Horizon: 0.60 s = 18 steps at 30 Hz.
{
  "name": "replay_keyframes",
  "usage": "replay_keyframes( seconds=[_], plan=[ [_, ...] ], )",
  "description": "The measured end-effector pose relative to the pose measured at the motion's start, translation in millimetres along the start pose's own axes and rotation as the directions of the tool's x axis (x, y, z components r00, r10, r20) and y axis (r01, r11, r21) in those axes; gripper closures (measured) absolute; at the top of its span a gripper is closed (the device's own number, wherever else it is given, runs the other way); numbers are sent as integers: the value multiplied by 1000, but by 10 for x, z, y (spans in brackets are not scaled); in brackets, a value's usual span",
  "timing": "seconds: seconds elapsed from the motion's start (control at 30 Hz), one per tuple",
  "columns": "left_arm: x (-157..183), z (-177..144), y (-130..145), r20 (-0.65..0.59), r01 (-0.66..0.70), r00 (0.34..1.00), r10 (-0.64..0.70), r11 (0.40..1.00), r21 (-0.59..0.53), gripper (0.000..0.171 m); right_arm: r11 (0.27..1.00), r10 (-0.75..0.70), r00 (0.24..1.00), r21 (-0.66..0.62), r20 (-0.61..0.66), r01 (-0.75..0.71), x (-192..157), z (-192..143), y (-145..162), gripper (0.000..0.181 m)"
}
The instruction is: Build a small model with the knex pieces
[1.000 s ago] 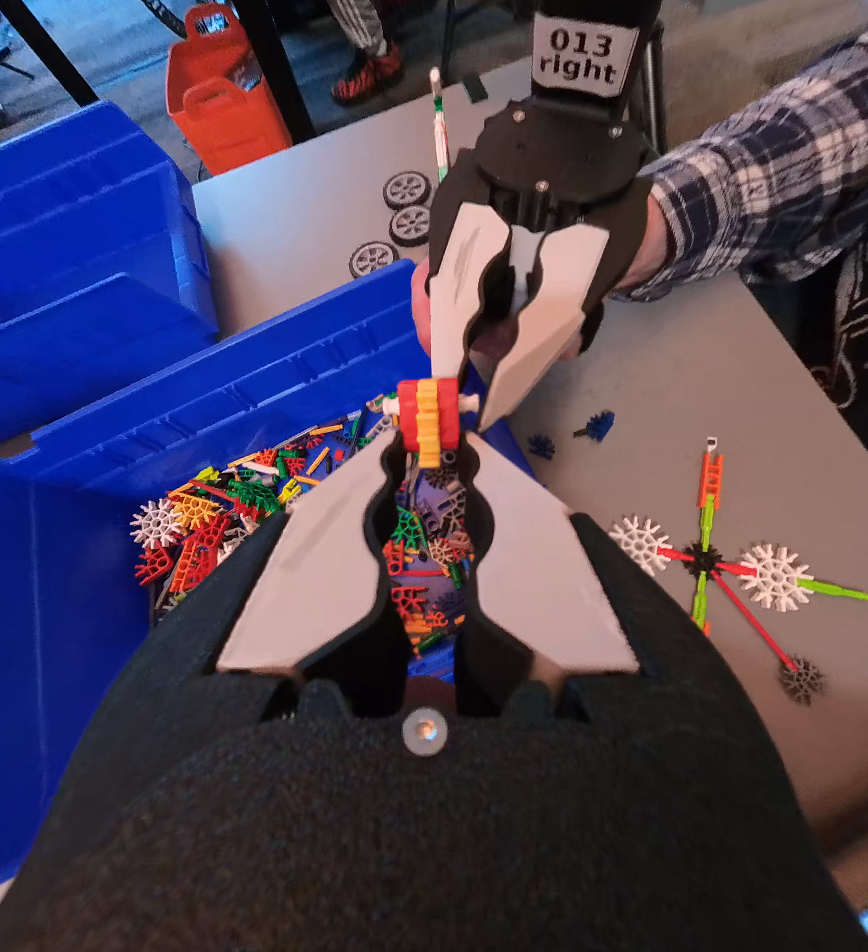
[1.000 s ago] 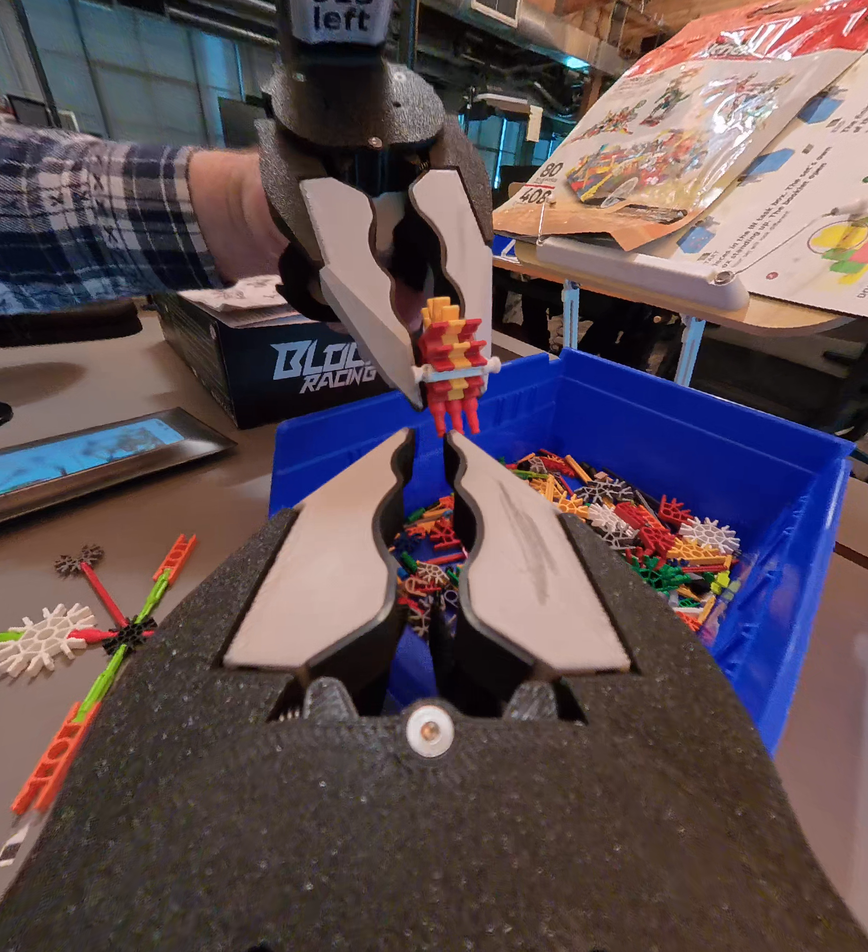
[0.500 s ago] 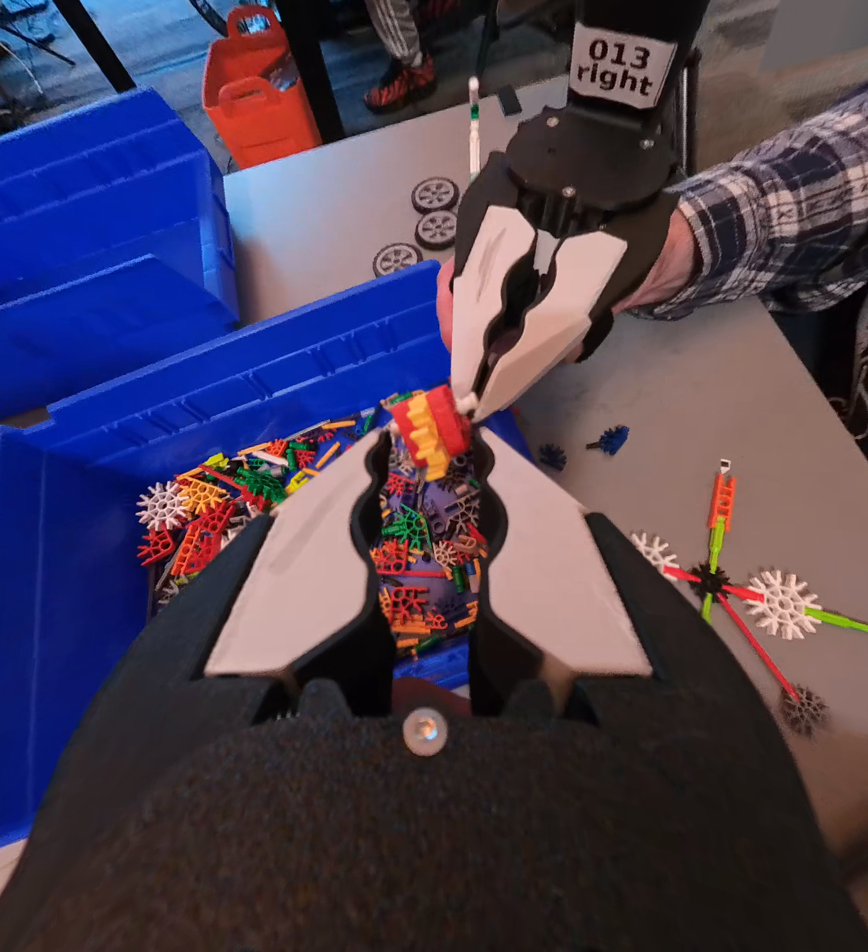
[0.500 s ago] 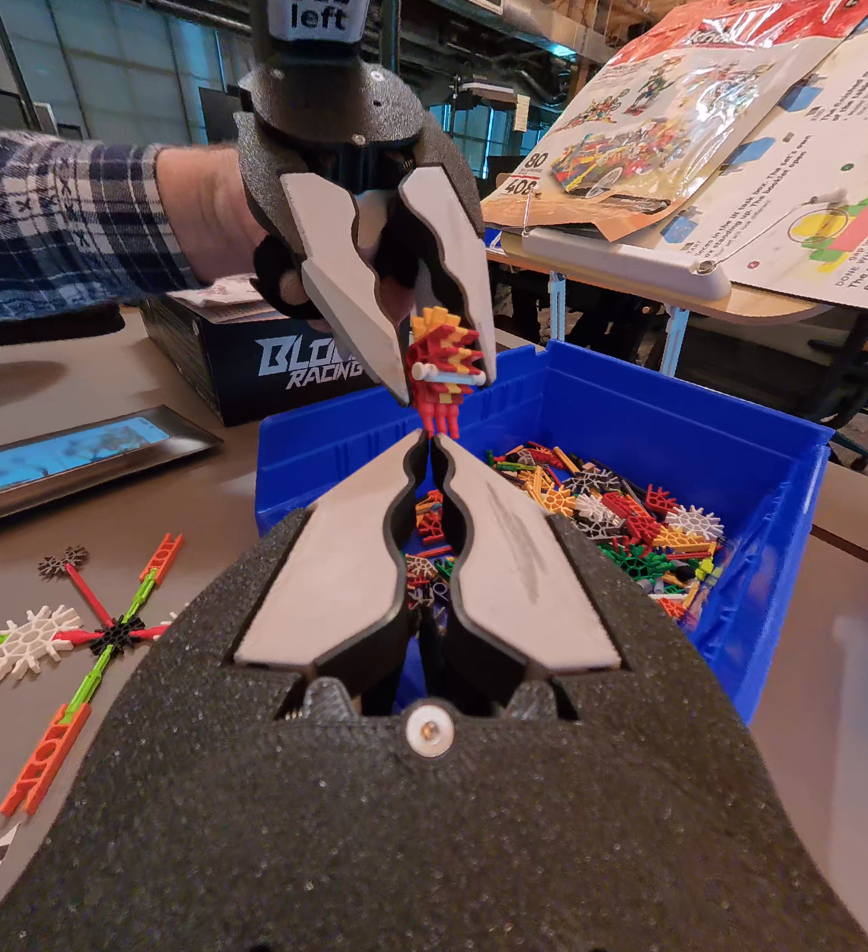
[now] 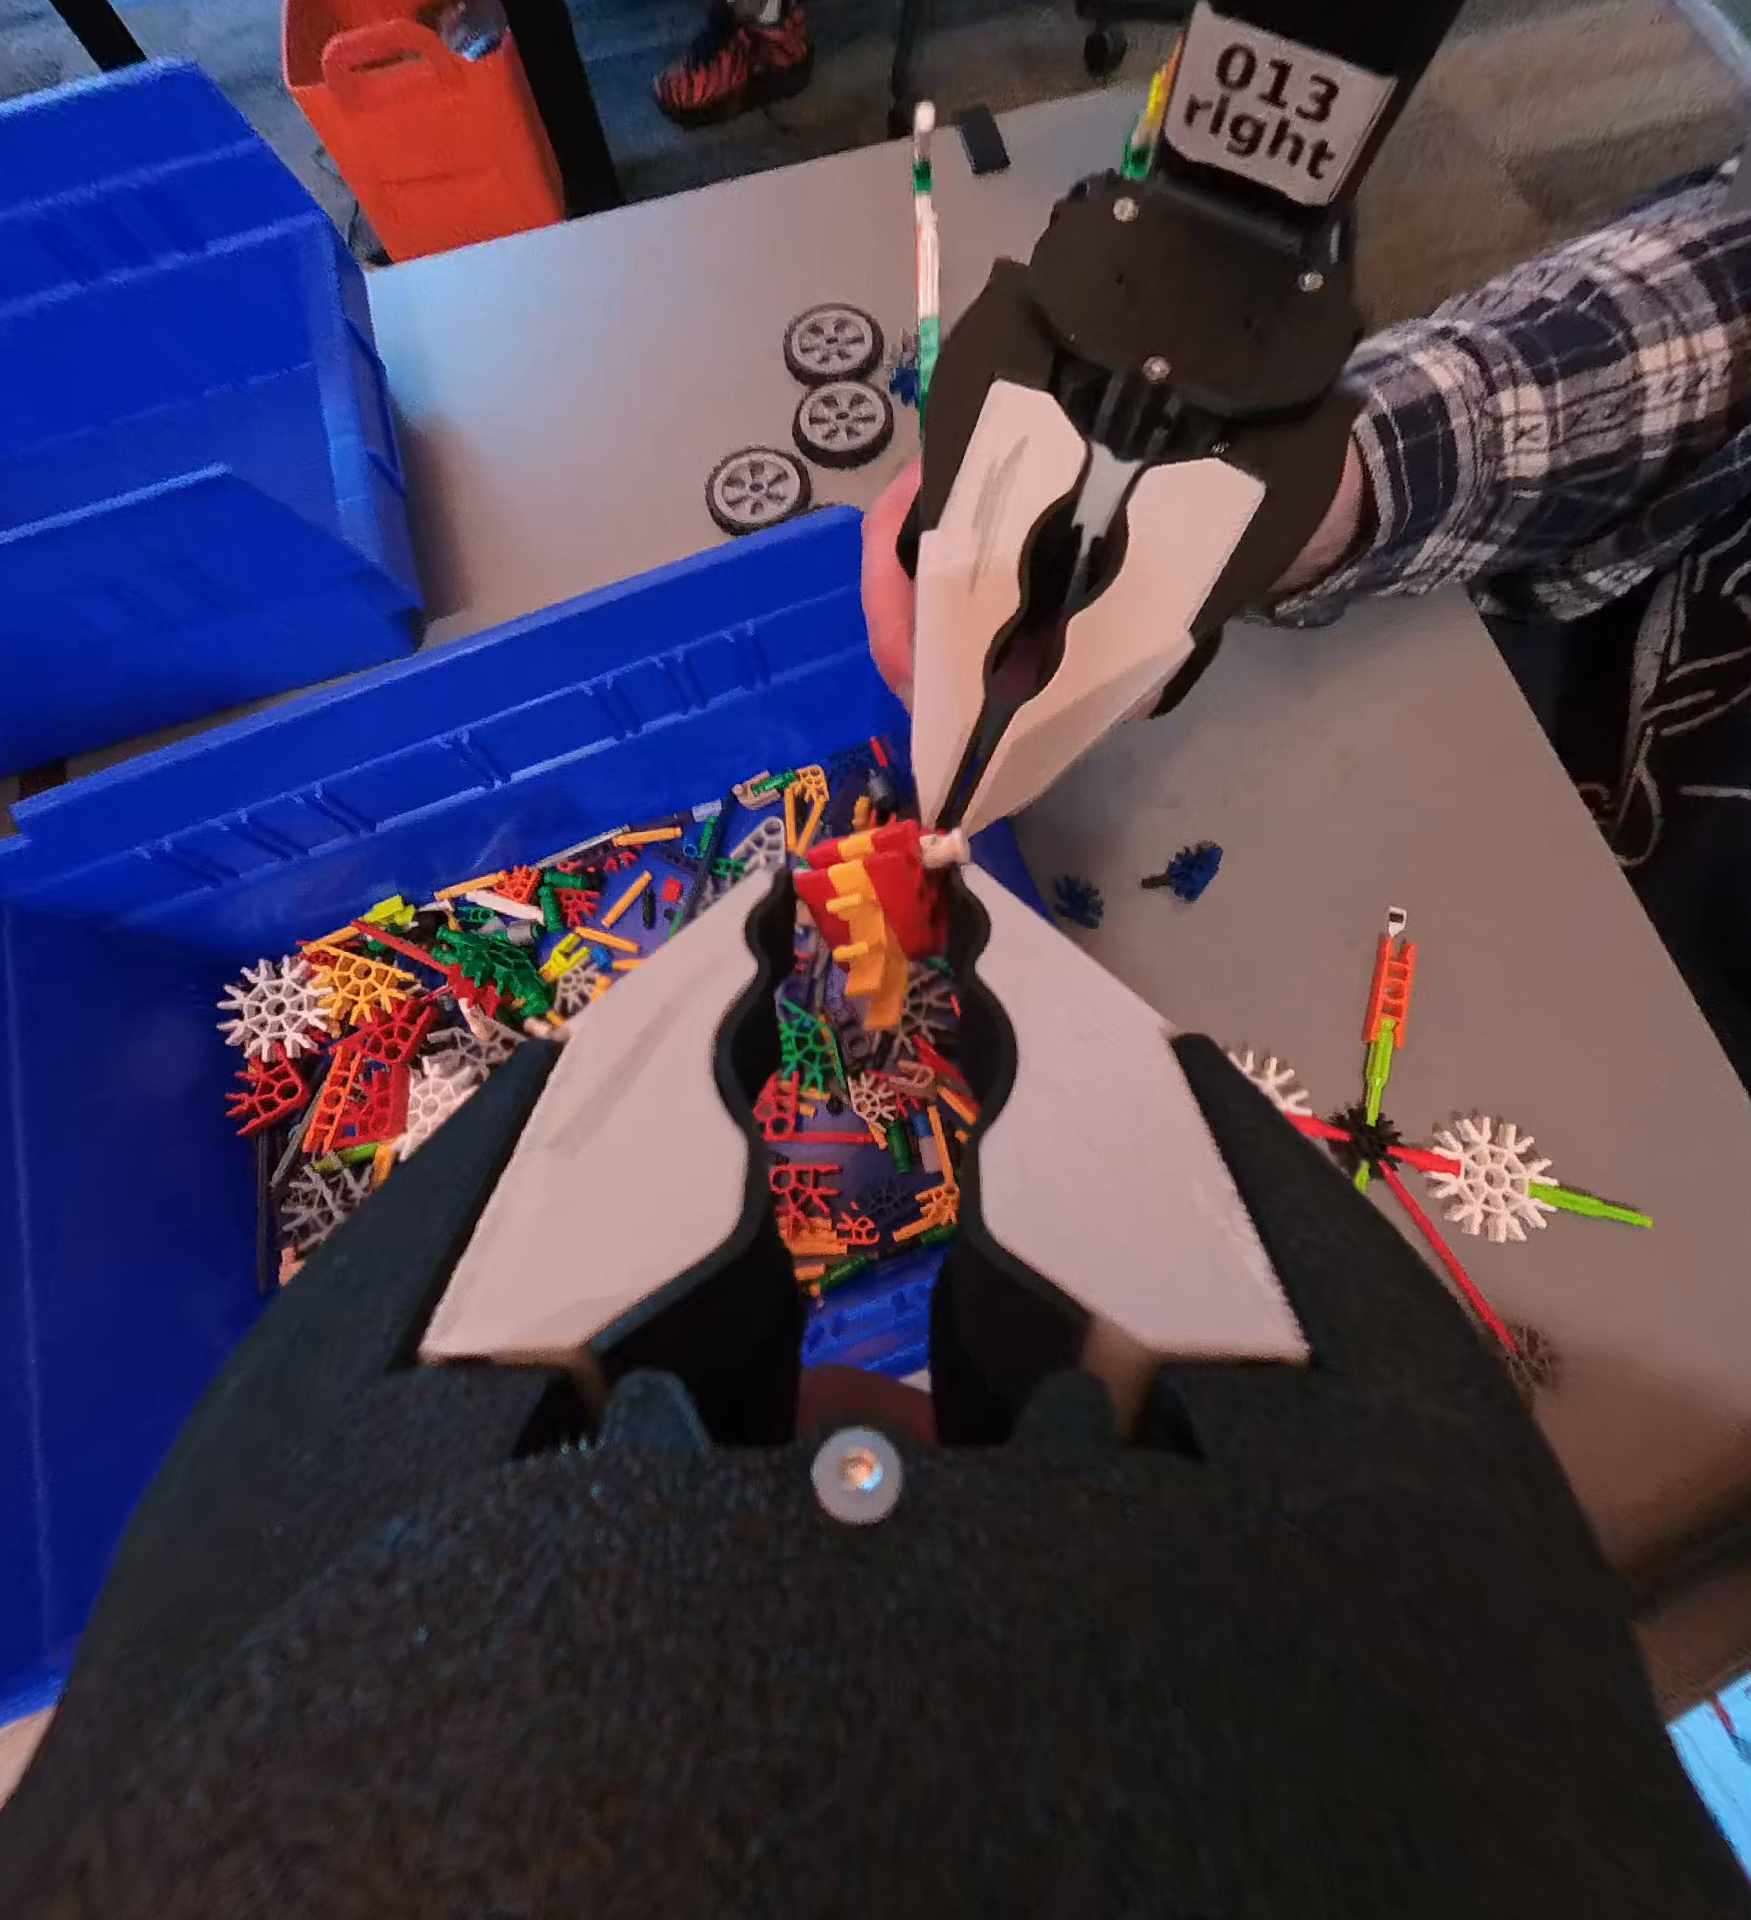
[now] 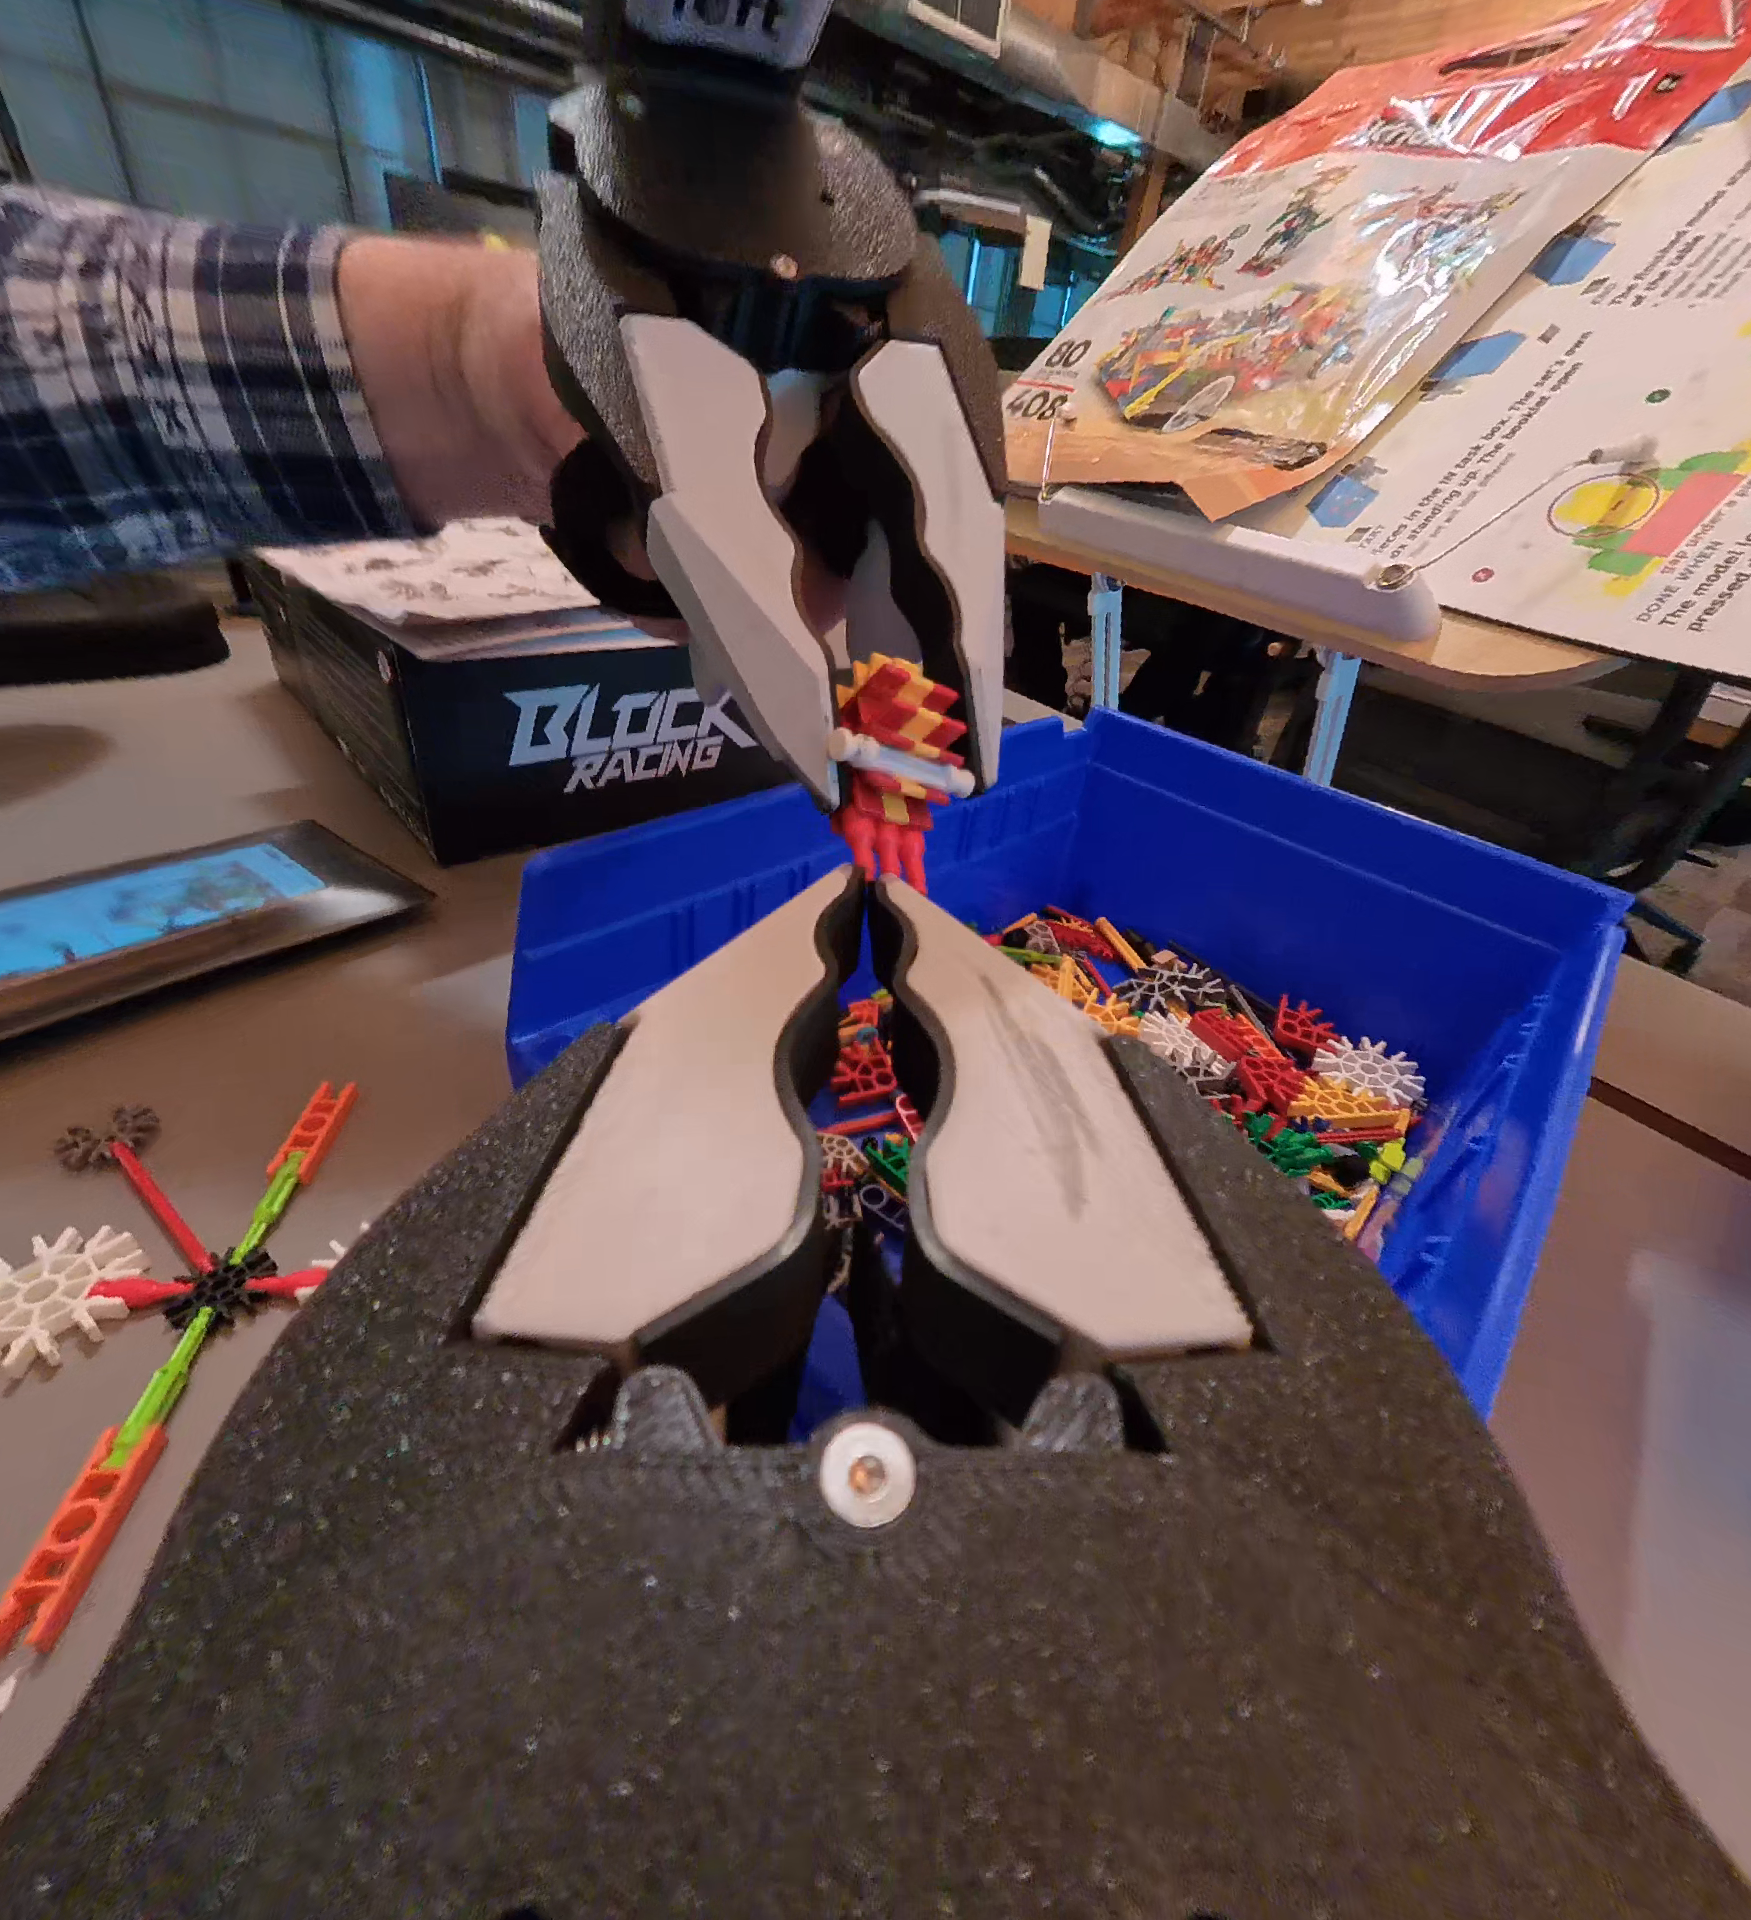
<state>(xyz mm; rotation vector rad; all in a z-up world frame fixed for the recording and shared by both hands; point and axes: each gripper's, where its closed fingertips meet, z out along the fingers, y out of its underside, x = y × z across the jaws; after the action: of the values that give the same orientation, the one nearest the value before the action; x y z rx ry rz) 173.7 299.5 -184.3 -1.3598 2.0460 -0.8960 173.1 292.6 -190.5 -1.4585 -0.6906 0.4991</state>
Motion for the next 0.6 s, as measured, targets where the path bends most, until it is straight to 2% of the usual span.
replay_keyframes(
  seconds=[0.07, 0.17, 0.3, 0.6],
  plan=[
    [2, -16, -56, 5, 10, 1000, -11, 999, 54, 145, 999, 43, 999, 23, 16, -43, 5, -10, -27, 181],
    [-4, -68, -168, 37, -4, 999, -1, 990, 140, 146, 991, 105, 993, 80, 61, -109, -24, -39, -120, 168],
    [-13, -84, -256, 84, -24, 996, 7, 979, 202, 146, 972, 182, 979, 137, 94, -194, 18, -94, -204, 167],
    [-19, -80, -340, 116, -40, 993, 8, 962, 271, 147, 949, 233, 966, 190, 115, -252, 63, -147, -285, 169]
  ],
)
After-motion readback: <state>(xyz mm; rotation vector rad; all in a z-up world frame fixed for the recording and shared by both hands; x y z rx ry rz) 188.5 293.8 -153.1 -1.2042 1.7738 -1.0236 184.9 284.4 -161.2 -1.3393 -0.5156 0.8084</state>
